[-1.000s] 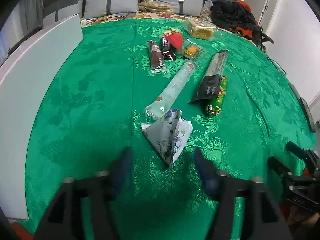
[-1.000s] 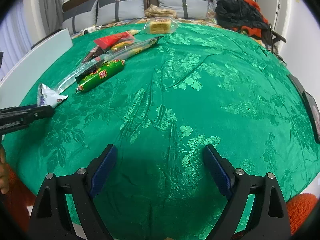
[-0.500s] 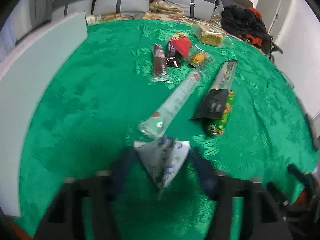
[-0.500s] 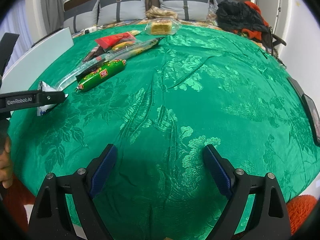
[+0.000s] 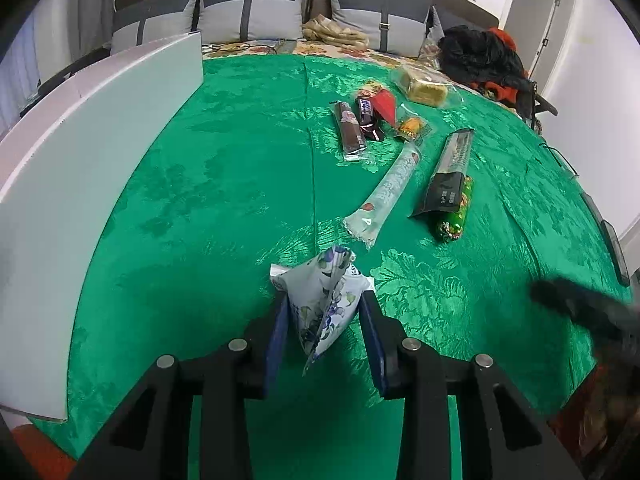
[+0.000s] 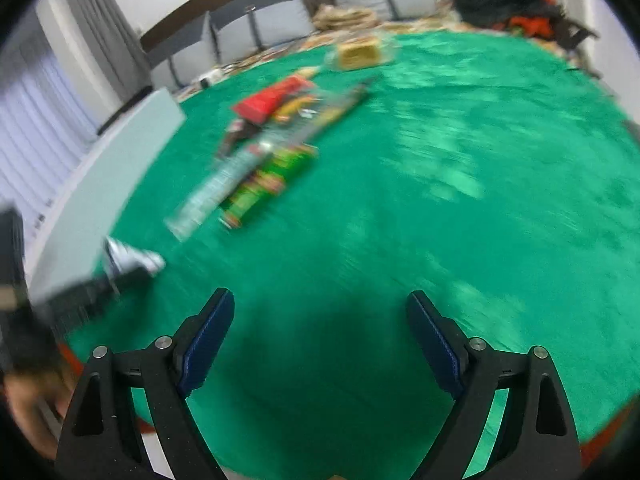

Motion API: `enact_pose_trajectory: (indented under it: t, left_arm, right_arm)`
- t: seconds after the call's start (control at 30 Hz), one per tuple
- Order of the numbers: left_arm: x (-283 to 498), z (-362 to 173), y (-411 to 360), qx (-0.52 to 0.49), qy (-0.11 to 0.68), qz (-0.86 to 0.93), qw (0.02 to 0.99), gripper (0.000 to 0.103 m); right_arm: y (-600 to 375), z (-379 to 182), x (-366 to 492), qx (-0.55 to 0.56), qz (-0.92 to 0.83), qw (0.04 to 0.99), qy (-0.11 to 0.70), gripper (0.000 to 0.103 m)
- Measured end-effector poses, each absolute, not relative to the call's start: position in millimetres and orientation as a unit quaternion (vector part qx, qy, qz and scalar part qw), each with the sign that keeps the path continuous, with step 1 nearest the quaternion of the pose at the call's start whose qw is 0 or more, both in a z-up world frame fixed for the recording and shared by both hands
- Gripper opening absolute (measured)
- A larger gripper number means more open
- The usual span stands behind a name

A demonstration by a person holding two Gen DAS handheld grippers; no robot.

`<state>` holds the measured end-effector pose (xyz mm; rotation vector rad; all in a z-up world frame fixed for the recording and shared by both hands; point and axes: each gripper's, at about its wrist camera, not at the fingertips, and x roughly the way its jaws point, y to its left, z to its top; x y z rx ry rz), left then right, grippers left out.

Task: Organize snacks
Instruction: 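Grasp the green sausage stick with the right tool while the left tool holds the wrapper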

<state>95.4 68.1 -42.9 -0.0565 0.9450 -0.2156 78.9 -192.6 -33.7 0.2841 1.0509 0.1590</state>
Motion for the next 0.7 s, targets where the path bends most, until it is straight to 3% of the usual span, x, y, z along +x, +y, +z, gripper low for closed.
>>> enact_pose_trajectory:
  t: [0.27,0.3,0.33,0.37,0.4,0.7]
  left_arm:
    - [94.1,-37.9,86.5,-0.053,0.450,-0.104,0.885,0.035]
    - [94.5,-37.6,88.3,-0.056,0.449,-0.105,0.885,0.035]
    - [94.6,-37.5,89.4,-0.058,0.449,-0.106,0.885,0.035]
    - [94.9,-37.7,90.3,-0.060,0.448,-0.107,0.886,0.035]
    - [94.7,-38.2,91.0,-0.062,0.448,-0.109,0.885,0.035]
    - [92.6,-39.6,95.5,-0.081,0.443,-0.115,0.886,0.035]
  right_arm:
    - [-116.9,-52.1,169.7,0.070,0.107,0.829,0.544,0.083]
    - [-115.3,-53.1,170.0,0.060,0.107,0.829,0.545,0.074]
    - [-116.0,-53.0,168.1,0.043,0.103,0.831,0.545,0.053]
    - [-120.6,-52.9,165.8,0.033,0.098,0.832,0.545,0.040]
    - [-125.0,-53.2,163.2,0.030,0.096,0.832,0.546,0.036]
    - [-231.2,-39.3,112.9,0.088,0.046,0.833,0.545,0.041]
